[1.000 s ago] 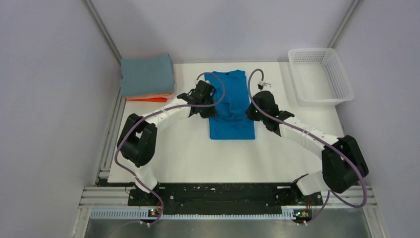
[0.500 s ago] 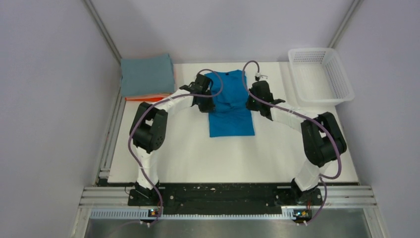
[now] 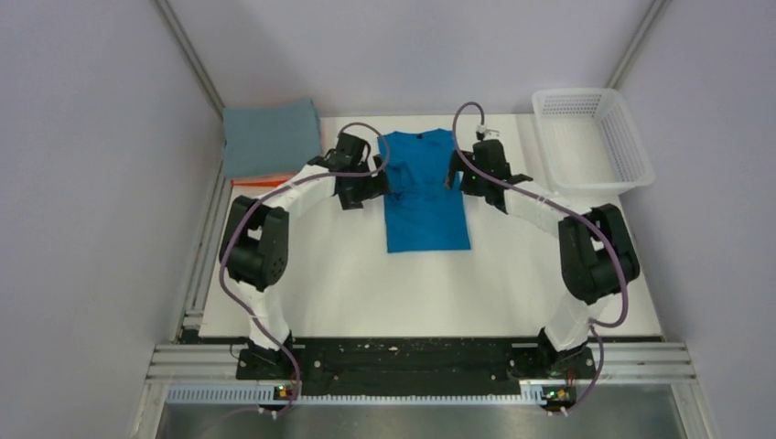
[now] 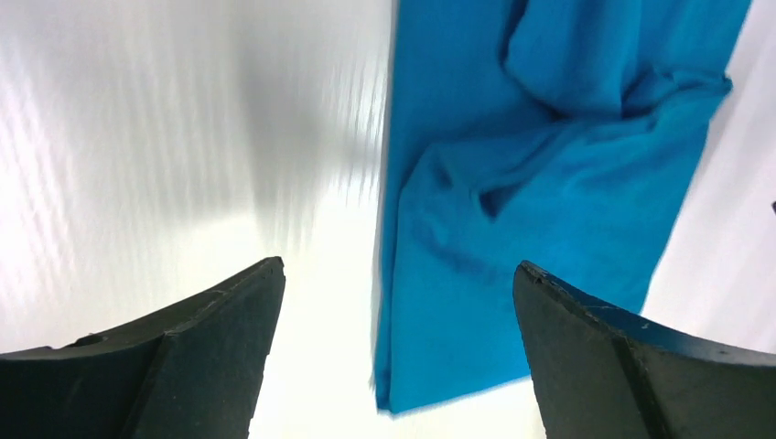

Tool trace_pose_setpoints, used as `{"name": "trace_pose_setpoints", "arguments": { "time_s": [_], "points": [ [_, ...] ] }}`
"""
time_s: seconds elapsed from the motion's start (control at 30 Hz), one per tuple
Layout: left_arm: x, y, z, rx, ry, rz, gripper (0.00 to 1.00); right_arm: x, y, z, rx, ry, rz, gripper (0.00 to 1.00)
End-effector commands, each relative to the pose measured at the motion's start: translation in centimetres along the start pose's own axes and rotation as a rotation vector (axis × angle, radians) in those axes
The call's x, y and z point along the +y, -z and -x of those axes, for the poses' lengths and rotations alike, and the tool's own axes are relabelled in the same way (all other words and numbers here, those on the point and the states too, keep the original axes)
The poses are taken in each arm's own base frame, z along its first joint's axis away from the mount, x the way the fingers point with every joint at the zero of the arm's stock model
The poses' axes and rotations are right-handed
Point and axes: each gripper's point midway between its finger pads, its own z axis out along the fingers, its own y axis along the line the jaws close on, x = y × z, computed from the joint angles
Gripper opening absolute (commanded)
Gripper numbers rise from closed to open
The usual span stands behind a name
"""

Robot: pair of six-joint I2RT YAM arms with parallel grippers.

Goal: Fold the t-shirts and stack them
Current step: Fold the folded rectangular tshirt in 1/3 of the way, then grab one side of the 2/3 rectangular tshirt with both arms

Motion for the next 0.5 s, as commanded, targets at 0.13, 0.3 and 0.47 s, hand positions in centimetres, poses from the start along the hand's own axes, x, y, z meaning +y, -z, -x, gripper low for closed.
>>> {"name": "trace_pose_setpoints", "arguments": {
  "time_s": [0.13,0.3,0.47],
  "points": [
    [-0.8,5.2,-4.8,-0.003,0.008,-0.158,0.99,0.2,7.1,-5.5,0.074,-0.067,0.165,0.95],
    [-0.9,5.3,-9.6,0.08,-0.015,-0.155,0.99,-1.0,9.1,-9.7,0.148,-0.128,0.176,0.91],
    [-0.1,3.3,-12.6,0.141,0.026,-0.128,0.78,-2.5,8.9,-11.9,0.188,-0.147,0.119,0.78]
  ]
}}
